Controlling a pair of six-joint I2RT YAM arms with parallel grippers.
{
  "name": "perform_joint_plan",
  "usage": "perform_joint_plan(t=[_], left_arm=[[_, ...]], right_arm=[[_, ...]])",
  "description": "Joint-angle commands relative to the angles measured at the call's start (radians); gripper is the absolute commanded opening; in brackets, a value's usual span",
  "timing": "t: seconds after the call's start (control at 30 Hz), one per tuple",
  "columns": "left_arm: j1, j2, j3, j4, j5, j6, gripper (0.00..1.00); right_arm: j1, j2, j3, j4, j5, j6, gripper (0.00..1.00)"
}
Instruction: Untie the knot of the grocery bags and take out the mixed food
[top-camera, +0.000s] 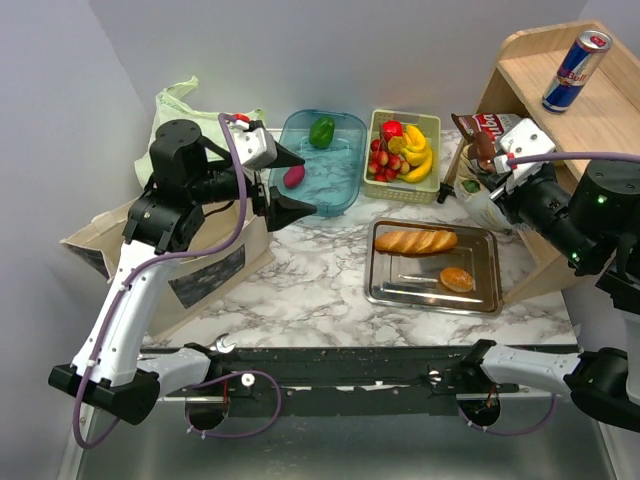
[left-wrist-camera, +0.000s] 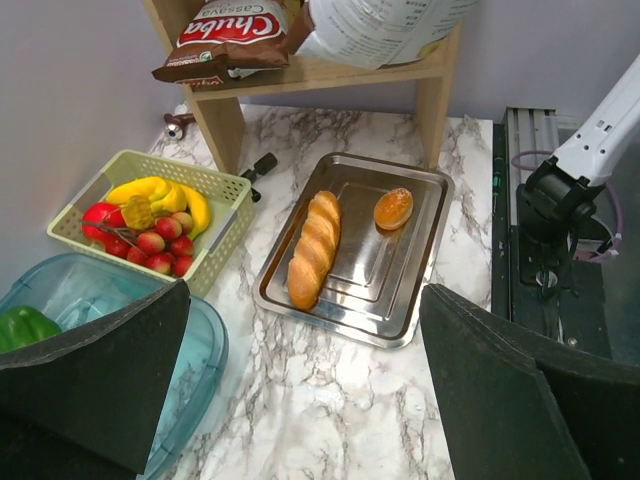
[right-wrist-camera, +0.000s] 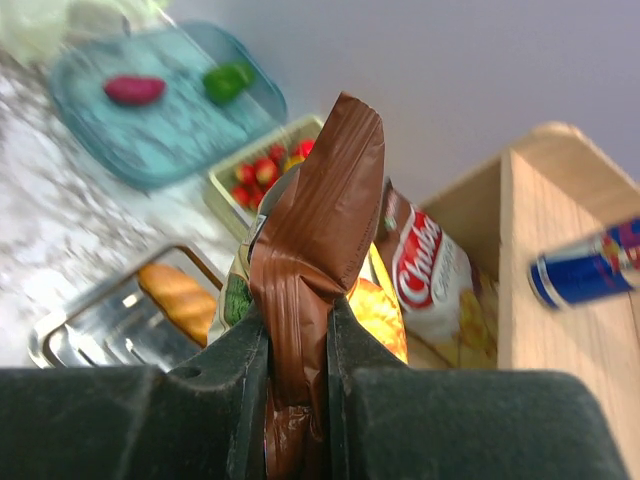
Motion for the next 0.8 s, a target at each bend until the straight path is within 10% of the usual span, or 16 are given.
perform_joint_plan(t=[0.0, 0.77], left_arm=[[0.002, 0.028, 0.016, -0.018, 0.003, 0.014, 0.98], [0.002, 0.008, -0.015, -0.048, 0.015, 0.089, 0.98]], right_arm=[[-0.005, 0.007, -0.006, -0.136, 0.244, -0.048, 0.01], [-0.006, -0.039, -0.439, 0.295, 0.574, -0.298, 0.01]])
